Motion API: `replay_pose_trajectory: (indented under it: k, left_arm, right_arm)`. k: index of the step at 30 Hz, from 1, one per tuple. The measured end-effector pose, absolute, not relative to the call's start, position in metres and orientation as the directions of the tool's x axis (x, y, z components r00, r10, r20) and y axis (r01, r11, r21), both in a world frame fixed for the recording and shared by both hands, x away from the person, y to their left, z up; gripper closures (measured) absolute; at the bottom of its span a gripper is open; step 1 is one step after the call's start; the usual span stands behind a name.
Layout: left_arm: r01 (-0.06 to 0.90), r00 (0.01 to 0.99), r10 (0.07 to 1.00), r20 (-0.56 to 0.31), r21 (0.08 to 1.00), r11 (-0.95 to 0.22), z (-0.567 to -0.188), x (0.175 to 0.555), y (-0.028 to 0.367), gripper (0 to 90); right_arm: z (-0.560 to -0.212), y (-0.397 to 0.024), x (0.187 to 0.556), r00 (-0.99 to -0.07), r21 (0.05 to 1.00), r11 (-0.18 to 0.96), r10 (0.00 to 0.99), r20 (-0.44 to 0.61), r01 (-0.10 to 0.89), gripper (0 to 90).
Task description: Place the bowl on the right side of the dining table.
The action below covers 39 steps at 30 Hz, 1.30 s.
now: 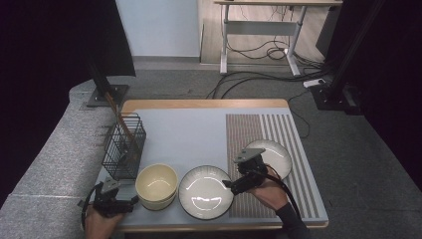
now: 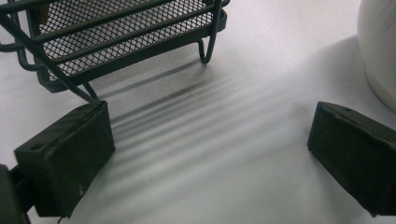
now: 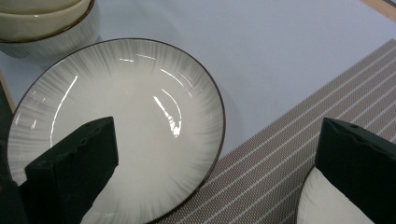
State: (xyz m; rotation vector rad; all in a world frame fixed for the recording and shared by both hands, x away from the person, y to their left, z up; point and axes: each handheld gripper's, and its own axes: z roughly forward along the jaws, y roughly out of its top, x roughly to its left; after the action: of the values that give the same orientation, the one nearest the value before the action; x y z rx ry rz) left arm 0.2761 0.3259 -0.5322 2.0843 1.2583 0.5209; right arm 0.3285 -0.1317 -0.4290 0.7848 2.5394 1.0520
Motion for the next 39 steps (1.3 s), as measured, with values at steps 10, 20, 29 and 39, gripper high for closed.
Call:
replay_pose_trajectory:
  k: [10, 20, 29, 39]
  left_arm:
    - [0.636, 0.463, 0.886, 0.003, 0.696, -0.335, -0.532, 0.276, 0.326, 0.2]
    - [0.636, 0.463, 0.886, 0.003, 0.696, -0.334, -0.532, 0.276, 0.326, 0.2]
    - [0.635, 0.463, 0.886, 0.003, 0.697, -0.334, -0.532, 0.276, 0.326, 0.2]
    - [0.635, 0.463, 0.886, 0.003, 0.697, -0.334, -0.532, 0.276, 0.326, 0.2]
  right_arm:
    - [-0.423, -0.11, 0.336, -0.861, 0.69, 0.639, 0.507, -0.044, 0.34, 0.0]
    - [-0.414, -0.086, 0.349, -0.873, 0.702, 0.635, 0.486, -0.038, 0.323, 0.0]
    - [-0.412, -0.066, 0.356, -0.877, 0.686, 0.65, 0.479, -0.034, 0.328, 1.8]
    - [-0.406, -0.04, 0.363, -0.886, 0.678, 0.659, 0.463, -0.024, 0.326, 0.0]
